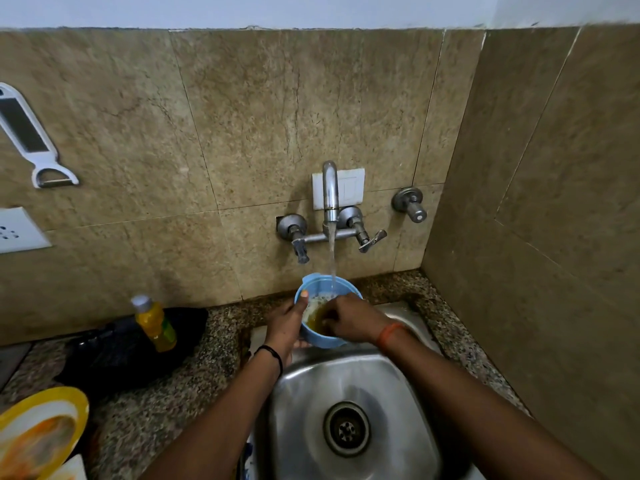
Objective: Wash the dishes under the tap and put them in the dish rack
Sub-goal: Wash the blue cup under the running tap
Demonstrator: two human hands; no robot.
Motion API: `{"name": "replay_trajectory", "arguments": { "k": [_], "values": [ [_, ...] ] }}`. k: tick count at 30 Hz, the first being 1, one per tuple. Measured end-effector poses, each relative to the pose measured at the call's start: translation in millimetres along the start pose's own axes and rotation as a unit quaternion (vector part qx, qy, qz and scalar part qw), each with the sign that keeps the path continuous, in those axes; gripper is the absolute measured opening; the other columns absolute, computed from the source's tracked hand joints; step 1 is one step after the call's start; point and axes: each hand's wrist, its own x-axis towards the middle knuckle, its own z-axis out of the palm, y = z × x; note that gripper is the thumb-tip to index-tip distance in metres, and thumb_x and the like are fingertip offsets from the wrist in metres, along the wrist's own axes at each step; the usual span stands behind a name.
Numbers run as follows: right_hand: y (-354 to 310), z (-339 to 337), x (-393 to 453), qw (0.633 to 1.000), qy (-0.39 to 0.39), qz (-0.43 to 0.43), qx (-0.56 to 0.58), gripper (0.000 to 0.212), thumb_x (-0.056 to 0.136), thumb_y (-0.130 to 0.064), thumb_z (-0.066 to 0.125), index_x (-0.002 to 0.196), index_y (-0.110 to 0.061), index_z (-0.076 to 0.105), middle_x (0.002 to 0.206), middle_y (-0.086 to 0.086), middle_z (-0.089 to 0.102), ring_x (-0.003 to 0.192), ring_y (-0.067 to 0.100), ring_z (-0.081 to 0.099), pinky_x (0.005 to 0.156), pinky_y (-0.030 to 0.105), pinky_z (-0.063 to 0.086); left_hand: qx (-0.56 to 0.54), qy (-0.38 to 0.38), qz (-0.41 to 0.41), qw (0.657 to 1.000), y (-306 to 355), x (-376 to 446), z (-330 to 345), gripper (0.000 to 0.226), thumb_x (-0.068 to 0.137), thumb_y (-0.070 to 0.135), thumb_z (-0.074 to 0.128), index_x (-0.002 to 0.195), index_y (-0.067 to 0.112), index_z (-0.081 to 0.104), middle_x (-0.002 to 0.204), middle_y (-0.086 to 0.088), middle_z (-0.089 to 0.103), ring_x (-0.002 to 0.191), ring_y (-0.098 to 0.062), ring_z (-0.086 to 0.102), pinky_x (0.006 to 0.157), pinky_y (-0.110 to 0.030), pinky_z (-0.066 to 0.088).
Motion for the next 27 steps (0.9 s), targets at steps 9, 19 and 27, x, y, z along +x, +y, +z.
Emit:
{"name": "replay_trajectory", "arguments": {
  "k": [9, 19, 27],
  "values": [
    [-6.8, 4.0, 17.5, 0.979, -0.099, 0.091, 0.151, 0.034, 0.093, -0.008, 0.043, 0.118, 0.004, 0.063, 0.114, 0.021, 0.066, 0.102, 0.032, 0.063, 0.095, 0.042, 0.047, 0.019, -0.029, -0.017, 0.999, -8.0, -2.8, 5.0, 0.03, 0.086, 0.051, 0.061, 0.098, 0.024, 0.067, 0.088, -0.002, 0.072, 0.078, -0.023, 0.07, 0.052, -0.032, 0.056],
    [-5.8, 8.1, 15.8, 0.99, -0.116, 0.065, 0.044, 0.032, 0.095, -0.017, 0.046, 0.119, -0.003, 0.062, 0.128, 0.018, 0.061, 0.116, 0.031, 0.057, 0.092, 0.031, 0.041, -0.008, -0.018, -0.045, 0.999, -10.4, -5.2, 6.9, 0.027, 0.089, 0.046, 0.06, 0.101, 0.023, 0.065, 0.093, -0.007, 0.07, 0.078, -0.028, 0.069, 0.046, -0.032, 0.055],
    [-1.3, 5.4, 5.9, 0.991, -0.082, -0.003, 0.107, 0.025, 0.098, -0.026, 0.047, 0.094, -0.012, 0.068, 0.099, 0.011, 0.07, 0.09, 0.024, 0.062, 0.077, 0.028, 0.043, -0.014, -0.007, -0.054, 0.998, -9.6, 2.9, -4.6, 0.029, 0.089, 0.047, 0.06, 0.1, 0.021, 0.066, 0.09, -0.006, 0.07, 0.073, -0.025, 0.068, 0.045, -0.03, 0.053]
  ]
}}
